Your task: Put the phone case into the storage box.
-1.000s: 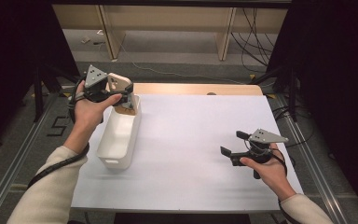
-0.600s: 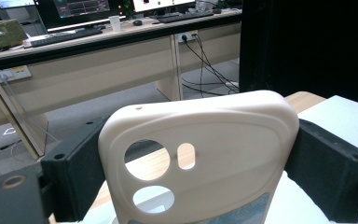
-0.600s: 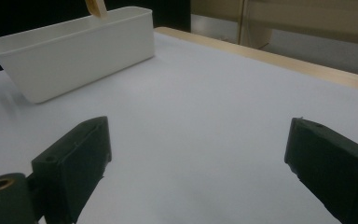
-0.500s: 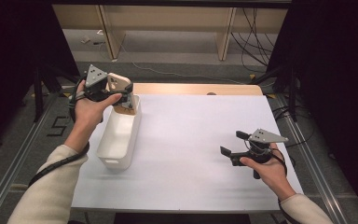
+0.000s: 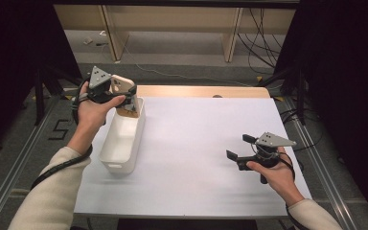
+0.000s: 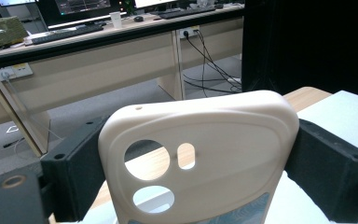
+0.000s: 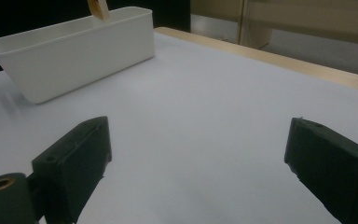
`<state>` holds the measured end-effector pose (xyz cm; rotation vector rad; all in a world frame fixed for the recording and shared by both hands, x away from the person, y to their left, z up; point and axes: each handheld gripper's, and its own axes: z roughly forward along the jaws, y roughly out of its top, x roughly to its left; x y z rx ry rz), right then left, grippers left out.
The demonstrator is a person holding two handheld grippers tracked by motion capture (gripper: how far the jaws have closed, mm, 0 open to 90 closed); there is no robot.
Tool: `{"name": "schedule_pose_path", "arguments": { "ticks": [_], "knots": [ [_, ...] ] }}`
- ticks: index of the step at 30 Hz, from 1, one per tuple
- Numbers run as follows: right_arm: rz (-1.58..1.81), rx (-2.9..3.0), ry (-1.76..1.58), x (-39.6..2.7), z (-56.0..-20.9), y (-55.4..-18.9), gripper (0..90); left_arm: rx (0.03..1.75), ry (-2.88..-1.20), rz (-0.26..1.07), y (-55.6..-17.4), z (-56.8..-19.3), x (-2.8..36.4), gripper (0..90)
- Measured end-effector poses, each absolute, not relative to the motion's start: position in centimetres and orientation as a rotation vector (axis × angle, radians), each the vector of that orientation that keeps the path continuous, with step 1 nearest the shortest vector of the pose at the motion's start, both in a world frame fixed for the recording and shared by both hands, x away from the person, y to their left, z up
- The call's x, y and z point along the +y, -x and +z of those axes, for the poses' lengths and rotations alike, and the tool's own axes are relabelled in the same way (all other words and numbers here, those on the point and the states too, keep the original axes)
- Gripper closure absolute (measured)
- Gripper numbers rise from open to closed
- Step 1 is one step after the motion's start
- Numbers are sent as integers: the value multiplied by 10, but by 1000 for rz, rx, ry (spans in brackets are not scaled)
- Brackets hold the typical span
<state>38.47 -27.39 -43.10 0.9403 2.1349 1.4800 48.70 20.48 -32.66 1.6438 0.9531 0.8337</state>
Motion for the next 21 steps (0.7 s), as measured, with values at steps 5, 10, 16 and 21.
{"name": "schedule_pose_path", "arguments": {
  "ticks": [5,10,16,21],
  "knots": [
    [1481,2136,-942,-274,-431,-385,80,963,-1645,836,-489,-328,206,109],
    [1480,2136,-942,-274,-431,-385,81,965,-1650,837,-491,-330,207,109],
    [1479,2136,-942,-274,-431,-385,81,961,-1654,837,-493,-330,205,109],
    [1481,2136,-942,-274,-431,-385,81,962,-1658,836,-495,-331,204,109]
  ]
}}
